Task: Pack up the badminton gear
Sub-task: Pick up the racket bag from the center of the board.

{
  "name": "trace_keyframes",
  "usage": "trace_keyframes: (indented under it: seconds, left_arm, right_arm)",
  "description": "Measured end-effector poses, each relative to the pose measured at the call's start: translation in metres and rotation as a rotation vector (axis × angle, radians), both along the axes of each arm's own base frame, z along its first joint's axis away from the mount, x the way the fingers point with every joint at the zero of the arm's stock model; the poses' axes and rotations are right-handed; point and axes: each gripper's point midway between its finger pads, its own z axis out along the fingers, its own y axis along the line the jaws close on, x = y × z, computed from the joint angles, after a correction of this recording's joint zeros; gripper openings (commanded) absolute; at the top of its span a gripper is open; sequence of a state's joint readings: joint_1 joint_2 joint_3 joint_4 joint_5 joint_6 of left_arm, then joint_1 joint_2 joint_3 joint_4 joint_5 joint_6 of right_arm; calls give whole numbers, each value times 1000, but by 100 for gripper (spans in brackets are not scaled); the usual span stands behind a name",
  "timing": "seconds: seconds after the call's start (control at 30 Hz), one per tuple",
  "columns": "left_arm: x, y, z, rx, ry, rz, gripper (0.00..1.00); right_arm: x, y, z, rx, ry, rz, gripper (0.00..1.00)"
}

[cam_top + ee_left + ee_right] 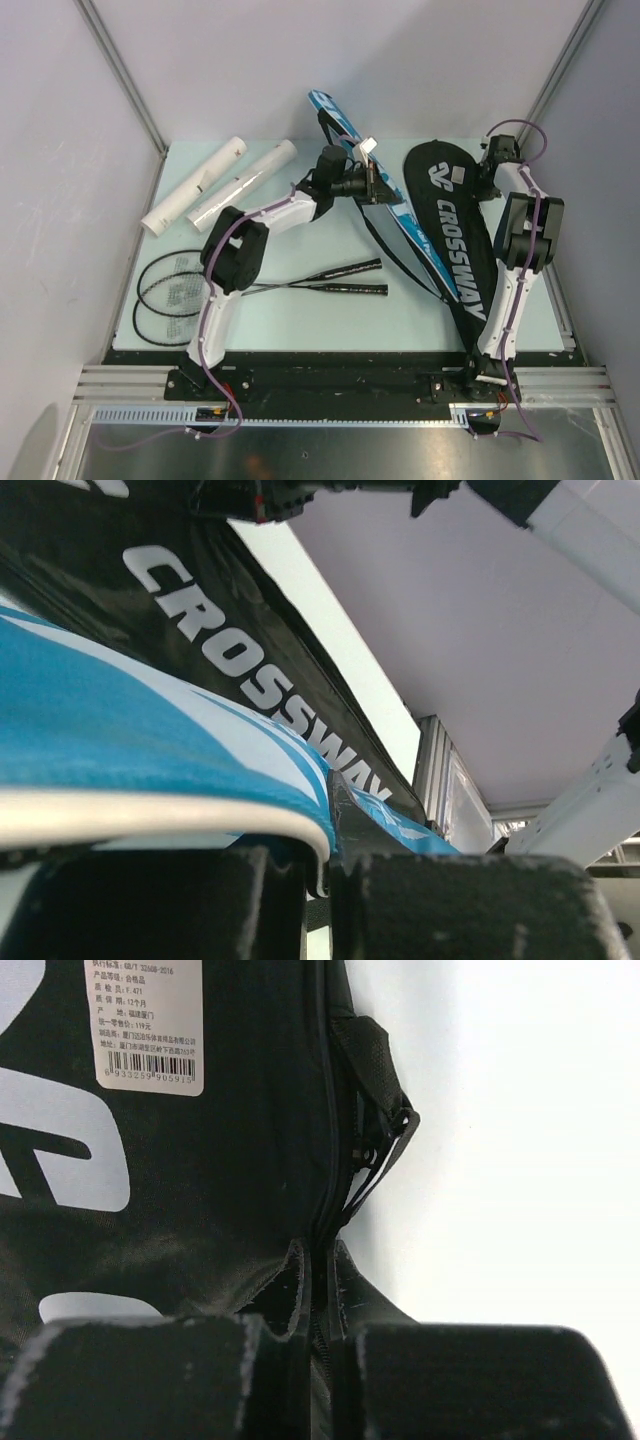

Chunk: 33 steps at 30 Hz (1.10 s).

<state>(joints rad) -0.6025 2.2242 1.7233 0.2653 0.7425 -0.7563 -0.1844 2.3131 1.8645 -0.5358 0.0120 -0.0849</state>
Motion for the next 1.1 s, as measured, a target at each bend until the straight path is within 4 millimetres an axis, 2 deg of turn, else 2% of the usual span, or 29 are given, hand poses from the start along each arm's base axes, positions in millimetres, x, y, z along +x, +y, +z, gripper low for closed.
trace_keyframes:
  seconds: [0.13, 0.2, 0.27, 0.33, 0.4, 0.53, 0.63, 0.7, 0.73, 0.8, 0.83, 0.93, 1.0, 1.03, 1.1]
  left_arm:
    - [-8, -8, -26, 21, 43, -32, 1]
    - [-12, -13, -43, 37, 67, -43, 0]
    - [-16, -23, -55, 44, 80, -61, 0]
    - [-16, -37, -53, 26, 57, -78, 0]
    - [-15, -54, -44, 3, 38, -92, 1]
    - [-21, -106, -34, -62, 17, -141, 0]
    - [-36, -143, -32, -114, -3, -186, 0]
    - [-54, -161, -35, -131, -8, -222, 0]
    - [-61, -166, -37, -129, -2, -234, 0]
    - [-77, -174, -41, -124, 11, -263, 5]
    - [-86, -177, -43, -124, 22, -282, 15]
    - [-97, -177, -51, -120, 84, -306, 30]
    - [-90, -172, -60, -112, 145, -284, 37]
    - [-82, -168, -66, -107, 182, -266, 48]
    - [-67, -157, -77, -93, 244, -233, 57]
  right_arm:
    - [-3, -6, 5, -15, -5, -37, 0]
    - [-15, -14, 10, -50, 9, -73, 0]
    - [-28, -25, 27, -99, 8, -117, 0]
    - [-39, -38, 57, -155, -20, -164, 0]
    - [-50, -48, 100, -215, -81, -214, 0]
    - [-70, -58, 209, -317, -278, -292, 0]
    - [-81, -54, 283, -376, -416, -321, 0]
    - [-86, -45, 327, -406, -503, -327, 0]
    - [-88, -40, 341, -421, -530, -321, 0]
    - [-94, -28, 359, -442, -561, -303, 0]
    - [-96, -21, 364, -452, -568, -288, 0]
    - [-101, 0, 371, -467, -569, -232, 0]
    - [-102, 11, 373, -466, -569, -196, 0]
    - [-103, 16, 373, -461, -570, -174, 0]
    - [-104, 27, 376, -446, -580, -136, 0]
